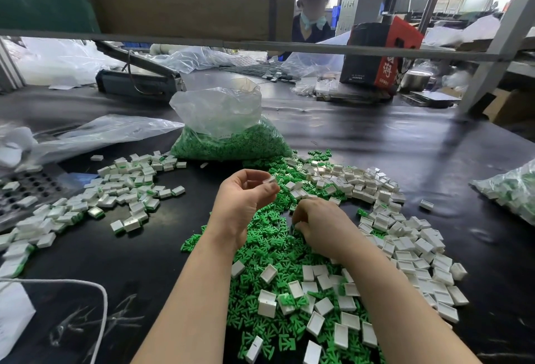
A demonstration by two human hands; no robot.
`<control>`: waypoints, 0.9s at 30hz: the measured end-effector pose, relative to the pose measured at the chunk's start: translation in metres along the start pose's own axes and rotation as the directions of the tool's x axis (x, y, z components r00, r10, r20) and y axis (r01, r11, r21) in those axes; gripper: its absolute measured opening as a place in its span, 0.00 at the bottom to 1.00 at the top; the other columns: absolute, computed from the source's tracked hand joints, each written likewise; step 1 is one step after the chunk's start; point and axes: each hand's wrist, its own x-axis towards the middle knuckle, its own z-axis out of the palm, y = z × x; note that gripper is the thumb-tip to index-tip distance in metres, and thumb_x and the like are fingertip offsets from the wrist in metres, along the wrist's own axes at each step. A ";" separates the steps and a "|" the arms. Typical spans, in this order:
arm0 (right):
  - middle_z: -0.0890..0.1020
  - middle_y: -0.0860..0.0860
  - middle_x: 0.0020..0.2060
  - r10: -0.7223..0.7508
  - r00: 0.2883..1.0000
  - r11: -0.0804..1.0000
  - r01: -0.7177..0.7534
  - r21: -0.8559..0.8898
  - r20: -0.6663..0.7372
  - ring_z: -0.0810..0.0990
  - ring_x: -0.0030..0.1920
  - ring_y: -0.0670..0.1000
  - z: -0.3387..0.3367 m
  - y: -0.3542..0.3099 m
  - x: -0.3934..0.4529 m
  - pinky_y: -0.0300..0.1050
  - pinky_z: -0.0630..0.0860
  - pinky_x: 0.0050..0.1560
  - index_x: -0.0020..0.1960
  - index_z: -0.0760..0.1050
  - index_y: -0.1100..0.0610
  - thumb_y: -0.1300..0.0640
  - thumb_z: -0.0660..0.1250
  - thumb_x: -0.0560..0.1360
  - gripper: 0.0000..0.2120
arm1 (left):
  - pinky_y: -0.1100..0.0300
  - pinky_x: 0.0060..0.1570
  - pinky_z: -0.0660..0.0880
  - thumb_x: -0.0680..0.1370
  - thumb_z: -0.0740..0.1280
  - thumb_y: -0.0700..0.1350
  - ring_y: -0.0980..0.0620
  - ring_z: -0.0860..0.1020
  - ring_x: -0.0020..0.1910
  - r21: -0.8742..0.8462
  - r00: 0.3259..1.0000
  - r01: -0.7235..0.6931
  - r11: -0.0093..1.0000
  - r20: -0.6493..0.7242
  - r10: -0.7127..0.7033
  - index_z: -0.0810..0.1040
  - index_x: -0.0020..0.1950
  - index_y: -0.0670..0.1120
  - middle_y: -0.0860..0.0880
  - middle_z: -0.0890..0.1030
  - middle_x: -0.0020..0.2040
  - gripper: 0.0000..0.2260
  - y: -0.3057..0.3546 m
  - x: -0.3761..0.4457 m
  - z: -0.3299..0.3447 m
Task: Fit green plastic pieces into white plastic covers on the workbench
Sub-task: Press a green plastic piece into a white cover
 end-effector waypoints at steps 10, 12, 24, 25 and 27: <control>0.80 0.46 0.39 0.013 0.972 0.933 0.072 0.354 -0.233 0.77 0.38 0.46 -0.005 -0.002 0.000 0.44 0.74 0.39 0.48 0.74 0.50 0.58 0.66 0.78 0.03 | 0.63 0.40 0.80 0.63 0.75 0.42 0.52 0.84 0.42 -0.079 0.996 0.030 0.996 0.085 -0.023 0.79 0.50 0.39 0.45 0.86 0.43 0.18 0.004 -0.004 0.001; 0.80 0.52 0.36 0.050 0.955 0.793 0.140 0.593 -0.292 0.76 0.33 0.48 -0.011 -0.005 -0.001 0.43 0.74 0.35 0.52 0.77 0.52 0.61 0.68 0.77 0.06 | 0.62 0.42 0.81 0.64 0.74 0.42 0.51 0.84 0.43 -0.098 0.994 0.036 0.995 0.109 -0.025 0.77 0.52 0.38 0.44 0.86 0.44 0.19 0.005 -0.004 0.003; 0.85 0.59 0.43 0.204 0.966 0.123 0.137 0.983 -0.160 0.80 0.37 0.51 -0.025 -0.014 -0.005 0.42 0.76 0.37 0.52 0.76 0.61 0.65 0.66 0.78 0.04 | 0.64 0.36 0.79 0.65 0.75 0.43 0.51 0.84 0.37 -0.067 0.995 0.009 0.998 0.101 -0.002 0.81 0.47 0.42 0.45 0.84 0.38 0.12 0.008 -0.006 0.004; 0.85 0.59 0.43 0.199 0.970 0.073 0.129 0.989 -0.141 0.79 0.36 0.50 -0.025 -0.014 -0.004 0.40 0.76 0.36 0.51 0.76 0.61 0.65 0.65 0.78 0.04 | 0.64 0.36 0.79 0.65 0.75 0.43 0.51 0.84 0.37 -0.058 0.995 0.007 0.998 0.101 -0.001 0.82 0.47 0.42 0.45 0.84 0.38 0.12 0.008 -0.007 0.005; 0.85 0.58 0.41 0.186 0.977 -0.027 0.112 0.993 -0.105 0.78 0.34 0.49 -0.027 -0.012 -0.004 0.38 0.75 0.34 0.51 0.75 0.60 0.66 0.64 0.78 0.04 | 0.64 0.36 0.79 0.65 0.75 0.43 0.52 0.83 0.37 -0.042 0.995 0.005 0.999 0.096 -0.001 0.82 0.47 0.43 0.46 0.84 0.38 0.12 0.009 -0.007 0.005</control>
